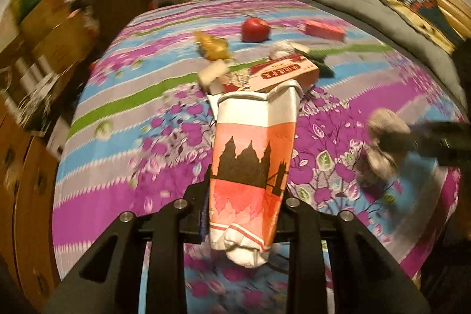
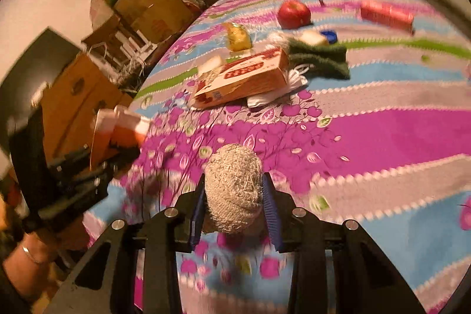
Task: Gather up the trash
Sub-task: 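Lift the paper cup and beige sock ball up off the bed with both tools, then carry the paper cup and sock ball over the green bin with both tools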
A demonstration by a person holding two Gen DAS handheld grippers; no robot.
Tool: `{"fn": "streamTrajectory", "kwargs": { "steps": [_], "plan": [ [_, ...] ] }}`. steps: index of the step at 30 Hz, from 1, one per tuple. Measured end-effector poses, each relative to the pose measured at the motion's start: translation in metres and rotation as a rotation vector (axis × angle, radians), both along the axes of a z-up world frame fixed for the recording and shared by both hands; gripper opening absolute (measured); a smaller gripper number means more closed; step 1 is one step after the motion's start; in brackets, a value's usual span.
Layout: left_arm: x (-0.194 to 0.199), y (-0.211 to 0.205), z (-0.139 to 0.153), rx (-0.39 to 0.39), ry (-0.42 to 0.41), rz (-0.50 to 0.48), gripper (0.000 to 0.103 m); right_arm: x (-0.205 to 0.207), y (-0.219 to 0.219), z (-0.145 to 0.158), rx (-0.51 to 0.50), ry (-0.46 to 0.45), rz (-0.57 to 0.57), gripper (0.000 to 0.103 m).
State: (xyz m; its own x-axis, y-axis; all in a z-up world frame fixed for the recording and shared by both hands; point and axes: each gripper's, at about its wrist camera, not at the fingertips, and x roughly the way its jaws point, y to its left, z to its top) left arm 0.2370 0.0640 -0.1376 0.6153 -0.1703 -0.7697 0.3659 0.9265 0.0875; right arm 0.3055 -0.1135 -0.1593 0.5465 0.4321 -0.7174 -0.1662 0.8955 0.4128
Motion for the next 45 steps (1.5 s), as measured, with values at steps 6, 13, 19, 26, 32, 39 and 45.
{"fn": "streamTrajectory", "kwargs": {
  "steps": [6,13,19,26,32,39,45],
  "plan": [
    [-0.025,-0.017,0.011,0.033,-0.013,0.149,0.026,-0.055,0.001,0.039,-0.081,-0.091,-0.015,0.037],
    [-0.044,-0.048,0.040,0.026,-0.077,0.192,0.026,-0.095,-0.015,0.091,-0.136,-0.214,-0.054,0.037],
    [-0.048,-0.081,0.075,0.012,-0.162,0.163,0.026,-0.122,-0.043,0.125,-0.154,-0.281,-0.121,0.037],
    [-0.061,-0.123,0.106,0.001,-0.248,0.099,0.026,-0.161,-0.086,0.161,-0.151,-0.352,-0.232,0.037],
    [-0.070,-0.156,0.125,-0.007,-0.292,0.046,0.026,-0.188,-0.121,0.185,-0.156,-0.401,-0.323,0.037],
    [-0.085,-0.203,0.144,-0.022,-0.335,-0.045,0.026,-0.224,-0.170,0.202,-0.152,-0.434,-0.446,0.037],
    [-0.103,-0.259,0.155,-0.050,-0.354,-0.151,0.026,-0.260,-0.215,0.213,-0.178,-0.457,-0.557,0.037]
  ]
}}
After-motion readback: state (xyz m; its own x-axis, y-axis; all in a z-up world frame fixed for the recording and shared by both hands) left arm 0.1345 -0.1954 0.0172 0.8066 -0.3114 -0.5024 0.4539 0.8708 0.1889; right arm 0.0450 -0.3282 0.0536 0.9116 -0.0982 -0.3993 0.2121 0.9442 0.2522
